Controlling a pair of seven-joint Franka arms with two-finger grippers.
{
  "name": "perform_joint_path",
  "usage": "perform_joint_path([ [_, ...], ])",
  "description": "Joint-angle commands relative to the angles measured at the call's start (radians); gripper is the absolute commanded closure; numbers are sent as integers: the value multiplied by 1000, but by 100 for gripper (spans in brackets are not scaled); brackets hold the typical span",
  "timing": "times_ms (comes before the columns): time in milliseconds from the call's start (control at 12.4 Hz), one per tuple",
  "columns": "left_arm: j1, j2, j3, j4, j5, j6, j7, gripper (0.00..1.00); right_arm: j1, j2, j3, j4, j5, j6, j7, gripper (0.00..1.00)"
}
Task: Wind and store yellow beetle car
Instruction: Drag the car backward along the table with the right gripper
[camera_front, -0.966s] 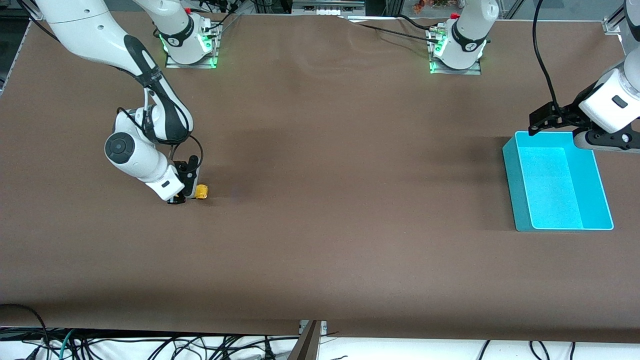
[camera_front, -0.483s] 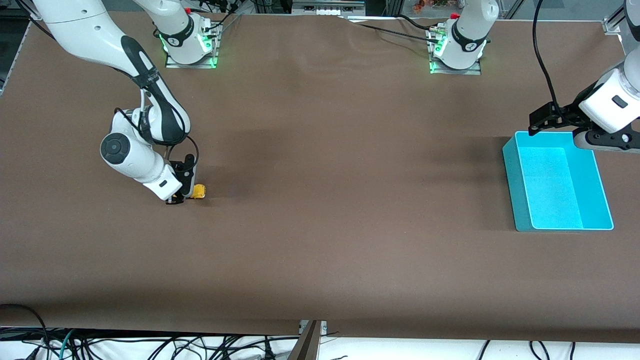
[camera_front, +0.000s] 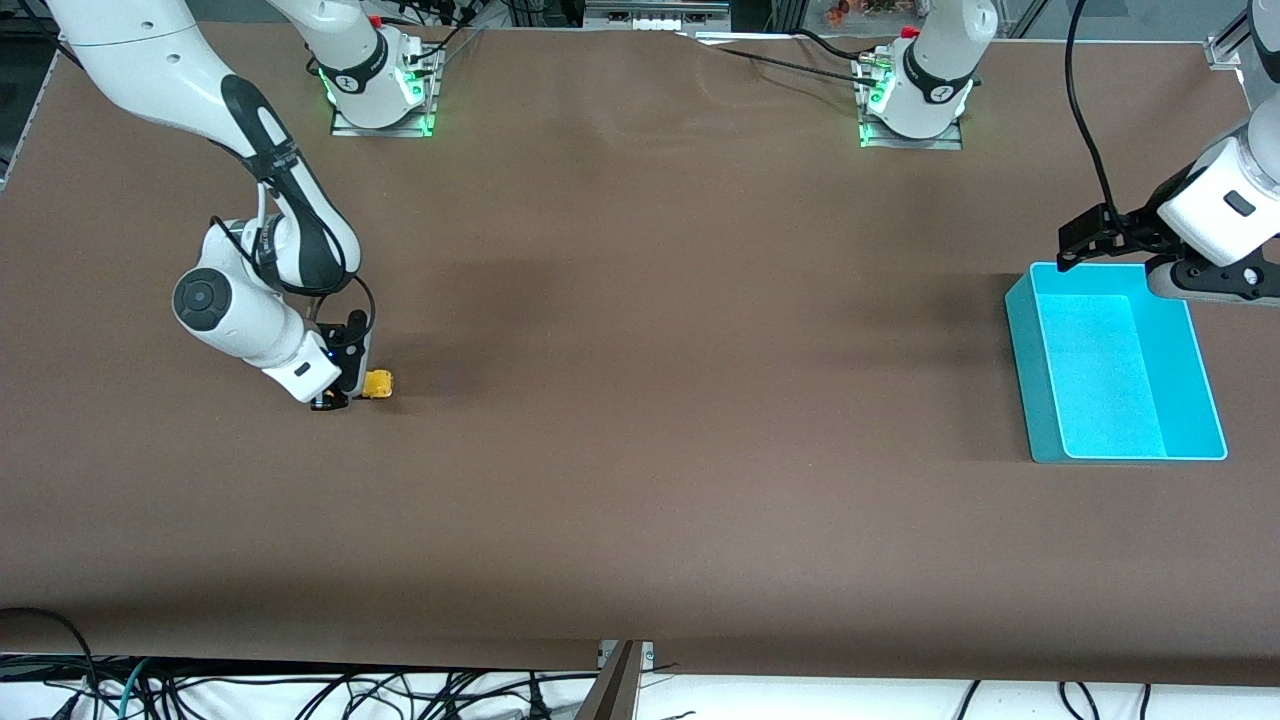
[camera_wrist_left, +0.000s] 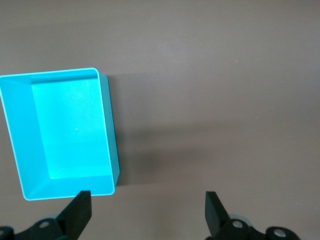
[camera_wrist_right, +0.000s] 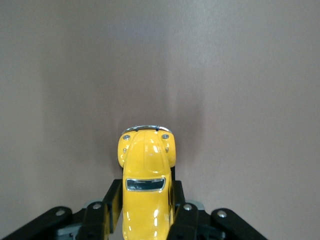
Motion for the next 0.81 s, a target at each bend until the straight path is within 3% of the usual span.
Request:
perform_joint_path([
  [0,5,15,-2,32,-13,-23,5,0,-44,28,-2,-2,12,11,-74,80],
  [725,5,15,-3,32,-13,-25,5,0,-167,46,-39,1,20,5,-284,80],
])
